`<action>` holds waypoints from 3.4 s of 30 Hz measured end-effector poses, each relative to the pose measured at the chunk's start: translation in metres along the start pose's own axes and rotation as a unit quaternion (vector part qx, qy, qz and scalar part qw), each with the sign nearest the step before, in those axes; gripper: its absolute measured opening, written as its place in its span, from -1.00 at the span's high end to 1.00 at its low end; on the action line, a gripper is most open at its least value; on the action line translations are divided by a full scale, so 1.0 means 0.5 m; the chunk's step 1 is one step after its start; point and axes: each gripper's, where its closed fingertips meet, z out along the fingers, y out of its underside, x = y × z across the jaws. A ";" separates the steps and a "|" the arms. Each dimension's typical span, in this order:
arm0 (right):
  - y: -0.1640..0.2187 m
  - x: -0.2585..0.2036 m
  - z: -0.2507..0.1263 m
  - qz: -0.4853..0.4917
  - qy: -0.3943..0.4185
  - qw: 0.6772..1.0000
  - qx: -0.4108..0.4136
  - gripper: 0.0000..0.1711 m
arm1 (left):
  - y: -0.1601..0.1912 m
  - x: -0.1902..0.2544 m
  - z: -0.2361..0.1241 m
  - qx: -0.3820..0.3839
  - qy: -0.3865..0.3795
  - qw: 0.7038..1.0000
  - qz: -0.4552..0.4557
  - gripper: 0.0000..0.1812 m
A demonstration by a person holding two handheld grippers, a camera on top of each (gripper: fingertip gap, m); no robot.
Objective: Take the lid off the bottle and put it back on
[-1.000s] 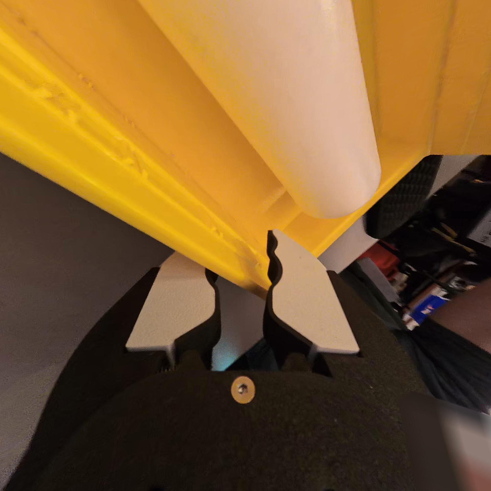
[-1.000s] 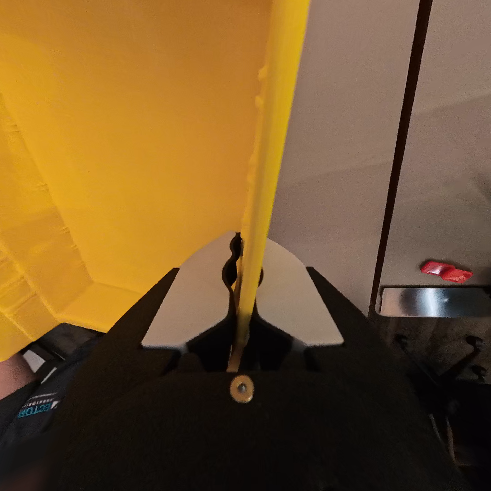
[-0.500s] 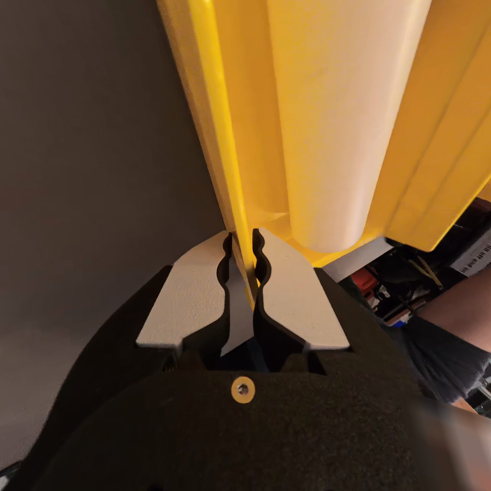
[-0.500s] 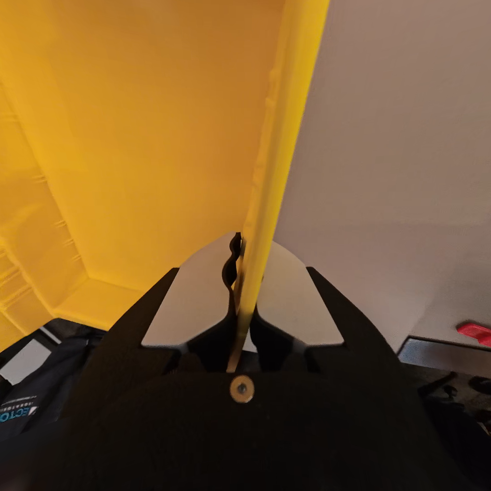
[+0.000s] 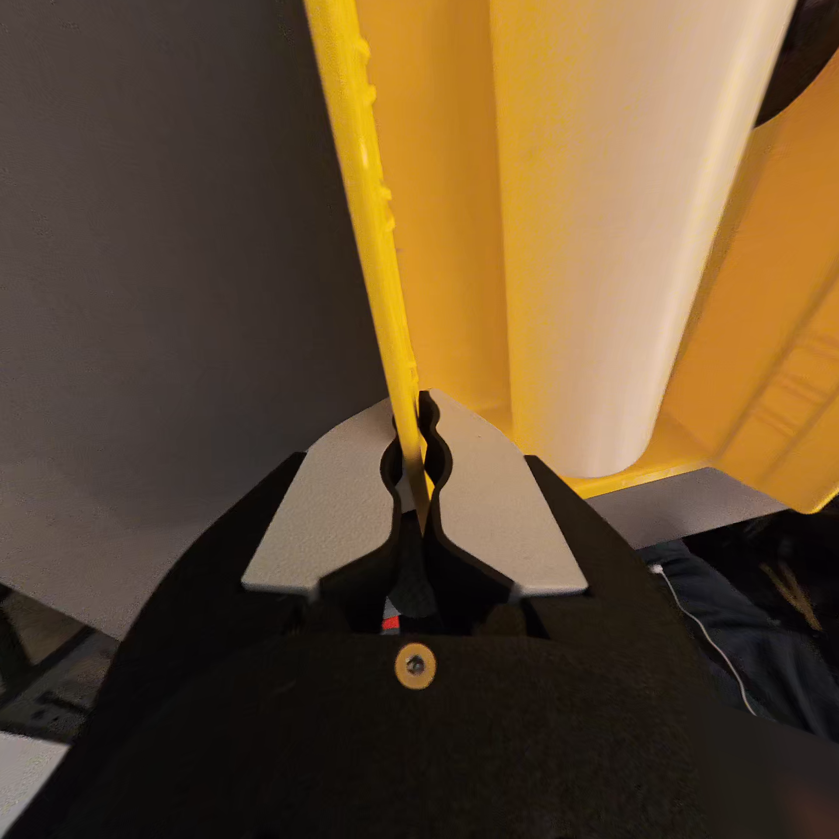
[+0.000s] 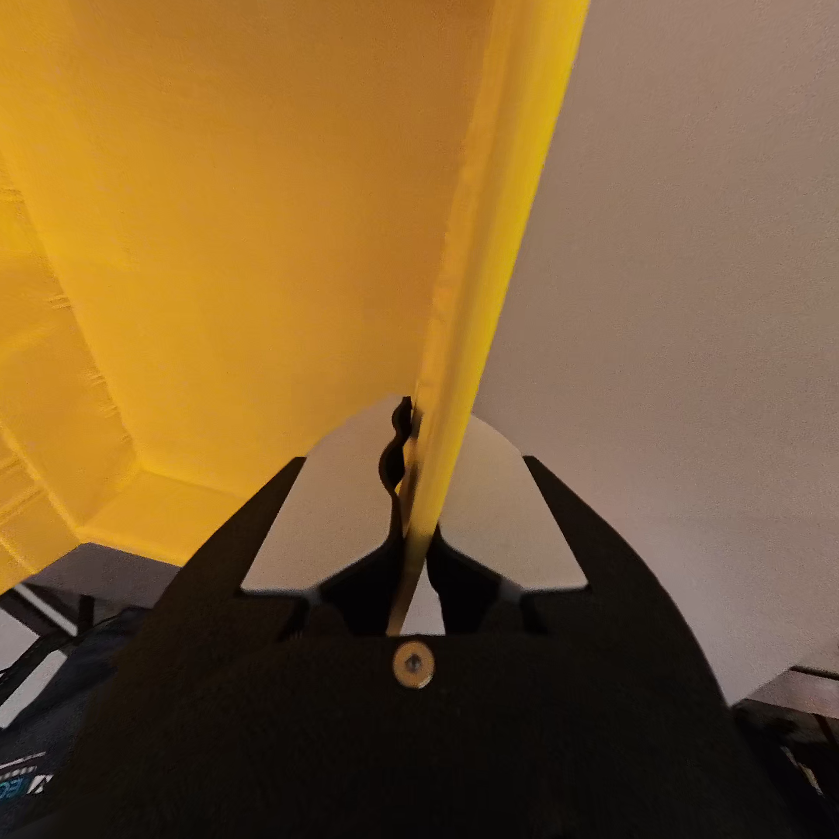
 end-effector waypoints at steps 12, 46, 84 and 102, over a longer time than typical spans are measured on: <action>-0.010 -0.039 0.007 -0.002 0.009 1.000 -0.004 0.94 | 0.035 -0.138 -0.028 0.039 -0.016 0.999 -0.008 0.96; -0.066 -0.248 -0.484 -0.168 -0.129 0.725 0.656 0.57 | -0.025 0.061 -0.211 0.370 0.023 0.917 0.148 -0.06; -0.040 -0.267 -0.423 -0.200 -0.234 0.766 0.564 0.50 | -0.019 -0.047 0.050 0.057 -0.096 0.994 0.009 0.02; -0.040 -0.292 -0.421 -0.218 -0.256 0.759 0.557 0.50 | -0.033 0.192 -0.225 0.329 0.079 0.927 0.161 0.02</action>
